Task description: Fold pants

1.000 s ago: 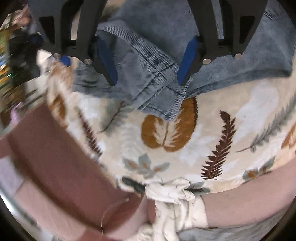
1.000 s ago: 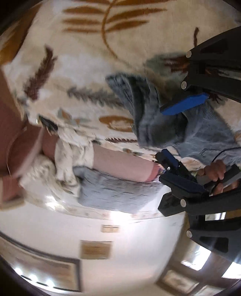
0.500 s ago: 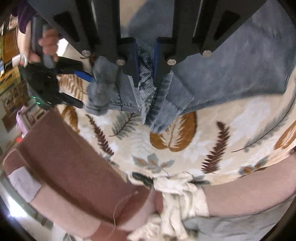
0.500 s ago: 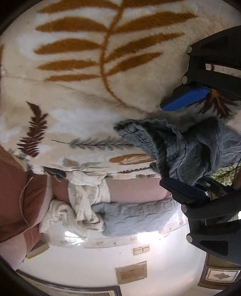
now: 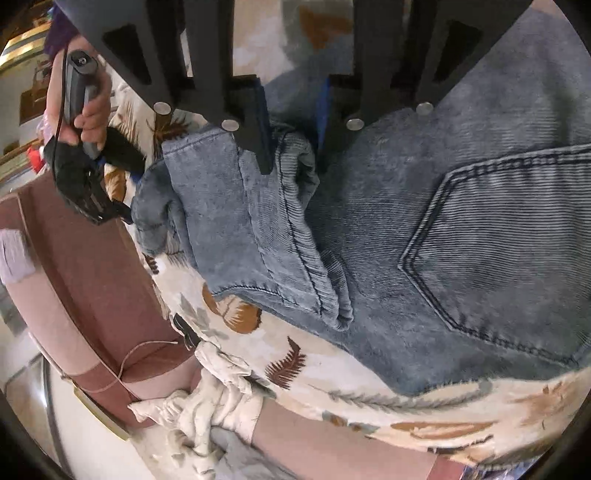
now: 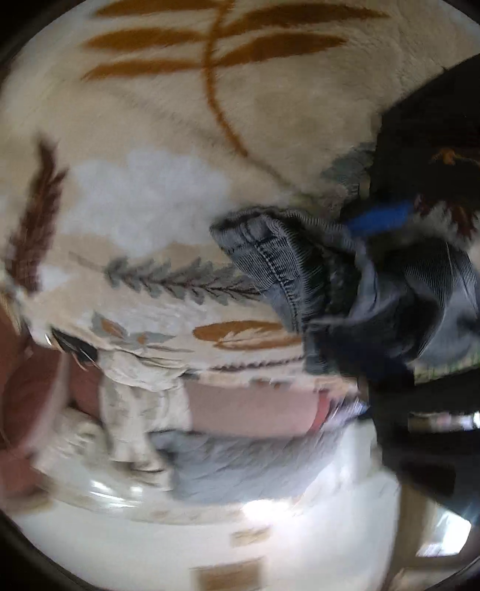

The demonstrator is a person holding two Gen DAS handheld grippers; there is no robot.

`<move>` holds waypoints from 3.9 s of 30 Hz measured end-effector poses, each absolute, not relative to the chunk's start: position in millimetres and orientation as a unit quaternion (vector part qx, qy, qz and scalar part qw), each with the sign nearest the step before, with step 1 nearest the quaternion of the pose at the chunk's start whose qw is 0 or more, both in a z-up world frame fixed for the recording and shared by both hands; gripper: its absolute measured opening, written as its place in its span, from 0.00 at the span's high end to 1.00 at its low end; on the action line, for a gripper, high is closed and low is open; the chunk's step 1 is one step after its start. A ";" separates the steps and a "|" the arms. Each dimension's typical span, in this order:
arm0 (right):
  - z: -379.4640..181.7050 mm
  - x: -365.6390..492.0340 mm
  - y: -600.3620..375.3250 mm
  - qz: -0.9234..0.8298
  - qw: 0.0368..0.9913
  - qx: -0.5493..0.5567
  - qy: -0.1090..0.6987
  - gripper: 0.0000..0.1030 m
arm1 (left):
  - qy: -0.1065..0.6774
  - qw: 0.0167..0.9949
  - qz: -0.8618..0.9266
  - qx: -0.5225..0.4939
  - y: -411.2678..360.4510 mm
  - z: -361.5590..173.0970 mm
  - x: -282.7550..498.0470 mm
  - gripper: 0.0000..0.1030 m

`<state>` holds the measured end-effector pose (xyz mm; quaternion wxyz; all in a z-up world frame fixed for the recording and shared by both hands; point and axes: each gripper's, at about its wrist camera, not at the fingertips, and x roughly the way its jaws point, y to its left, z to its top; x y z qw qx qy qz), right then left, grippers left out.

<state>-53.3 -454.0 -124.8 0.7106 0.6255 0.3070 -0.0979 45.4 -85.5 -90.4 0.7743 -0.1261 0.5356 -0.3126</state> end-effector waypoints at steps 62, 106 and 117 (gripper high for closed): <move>-55.0 -8.6 -225.5 -0.045 0.904 0.190 0.379 0.09 | 0.417 0.896 -0.082 -0.126 131.1 -68.8 8.8 0.46; -75.1 -2.9 -195.5 -0.072 0.910 0.073 0.402 0.08 | 0.395 0.917 0.050 0.027 116.9 -67.9 4.7 0.33; -94.1 5.0 -200.6 -0.089 0.888 0.075 0.445 0.08 | 0.404 0.913 0.048 0.027 116.6 -69.7 5.3 0.33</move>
